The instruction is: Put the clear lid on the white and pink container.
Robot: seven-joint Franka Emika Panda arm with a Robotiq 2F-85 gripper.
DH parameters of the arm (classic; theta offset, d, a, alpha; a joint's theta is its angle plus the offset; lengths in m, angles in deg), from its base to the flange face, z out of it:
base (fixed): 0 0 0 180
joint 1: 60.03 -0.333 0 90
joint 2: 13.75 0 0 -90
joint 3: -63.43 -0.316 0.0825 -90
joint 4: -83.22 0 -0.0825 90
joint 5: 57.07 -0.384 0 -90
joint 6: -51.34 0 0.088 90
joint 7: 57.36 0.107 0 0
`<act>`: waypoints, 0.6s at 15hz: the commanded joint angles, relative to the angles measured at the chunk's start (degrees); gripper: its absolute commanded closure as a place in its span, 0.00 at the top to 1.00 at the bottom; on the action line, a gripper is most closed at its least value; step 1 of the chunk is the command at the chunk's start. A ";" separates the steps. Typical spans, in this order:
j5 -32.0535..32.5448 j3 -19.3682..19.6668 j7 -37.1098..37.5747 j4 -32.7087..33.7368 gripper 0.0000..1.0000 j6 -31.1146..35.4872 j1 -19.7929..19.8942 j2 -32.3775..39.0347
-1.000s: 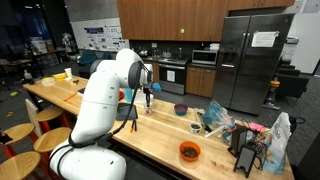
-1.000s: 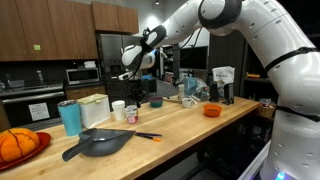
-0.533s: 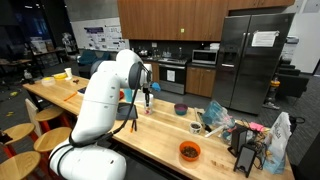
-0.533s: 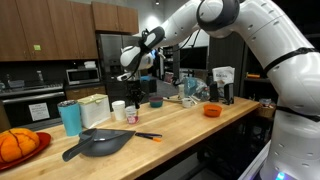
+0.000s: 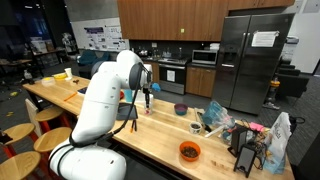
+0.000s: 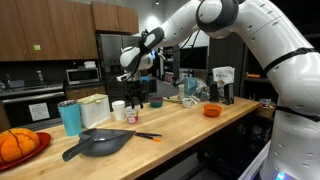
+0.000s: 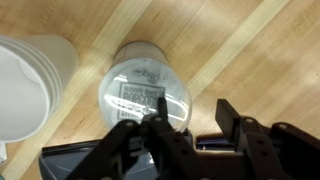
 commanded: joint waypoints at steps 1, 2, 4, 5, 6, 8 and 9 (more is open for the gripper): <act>0.86 -0.22 0.43 1.30 0.84 -1.38 -0.04 0.31; 0.77 -0.33 0.32 1.01 0.92 -1.49 -0.02 -0.05; 0.78 -0.67 0.28 -0.85 1.00 -1.00 -0.11 -2.23; 0.59 -0.96 -0.09 -1.60 1.00 -0.60 0.04 -3.10; 0.47 -1.14 0.07 -2.55 1.00 0.31 0.11 -4.24; 0.12 -1.29 0.09 -0.62 1.00 -0.33 0.01 -2.32; 0.12 -1.30 0.09 -0.62 1.00 -0.33 0.01 -2.24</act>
